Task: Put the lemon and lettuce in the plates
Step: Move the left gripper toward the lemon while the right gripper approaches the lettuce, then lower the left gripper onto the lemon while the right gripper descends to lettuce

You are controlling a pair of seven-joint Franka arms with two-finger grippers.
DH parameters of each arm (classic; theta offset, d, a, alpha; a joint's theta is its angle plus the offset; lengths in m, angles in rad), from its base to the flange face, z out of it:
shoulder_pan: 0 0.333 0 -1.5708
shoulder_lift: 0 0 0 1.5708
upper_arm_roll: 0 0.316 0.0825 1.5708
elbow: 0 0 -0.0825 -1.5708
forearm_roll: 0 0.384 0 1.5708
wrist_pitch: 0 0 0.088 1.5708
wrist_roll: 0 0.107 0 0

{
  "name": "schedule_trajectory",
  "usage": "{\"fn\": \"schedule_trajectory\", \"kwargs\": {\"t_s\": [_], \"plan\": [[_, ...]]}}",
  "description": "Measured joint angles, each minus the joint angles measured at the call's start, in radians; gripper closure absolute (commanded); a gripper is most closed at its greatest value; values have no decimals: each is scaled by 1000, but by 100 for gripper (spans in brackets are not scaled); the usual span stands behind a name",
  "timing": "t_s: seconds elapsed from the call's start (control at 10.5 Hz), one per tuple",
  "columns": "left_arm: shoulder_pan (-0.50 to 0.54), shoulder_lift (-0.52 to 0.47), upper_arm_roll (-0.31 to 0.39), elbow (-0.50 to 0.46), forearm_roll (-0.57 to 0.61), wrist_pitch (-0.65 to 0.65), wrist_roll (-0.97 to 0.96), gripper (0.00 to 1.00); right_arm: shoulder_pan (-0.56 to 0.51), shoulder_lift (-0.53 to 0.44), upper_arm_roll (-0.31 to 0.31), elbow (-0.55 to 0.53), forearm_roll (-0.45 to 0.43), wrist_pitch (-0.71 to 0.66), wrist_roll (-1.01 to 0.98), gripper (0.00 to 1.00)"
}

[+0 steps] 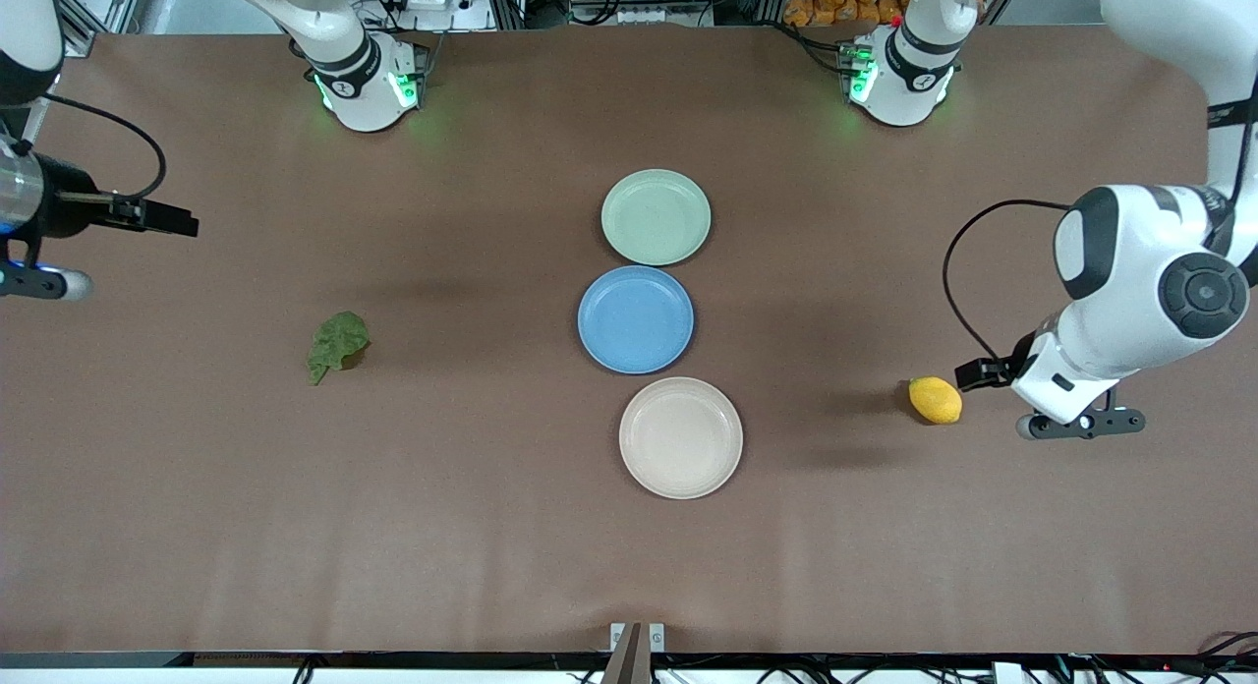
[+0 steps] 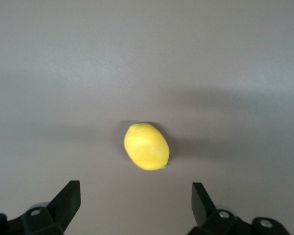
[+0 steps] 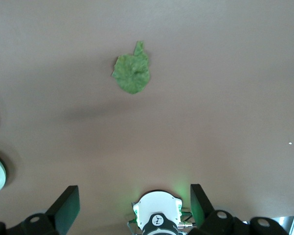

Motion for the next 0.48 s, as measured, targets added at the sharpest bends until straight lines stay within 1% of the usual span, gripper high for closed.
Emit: {"fn": "schedule_trajectory", "kwargs": {"t_s": [0.29,0.48], "plan": [[1,70,0,-13,-61,72,-92,0,-4,54,-3,-4,16,20,-26,0],[1,100,1,-44,-70,134,-139,0,-7,86,-4,-32,17,82,-73,0]]}}
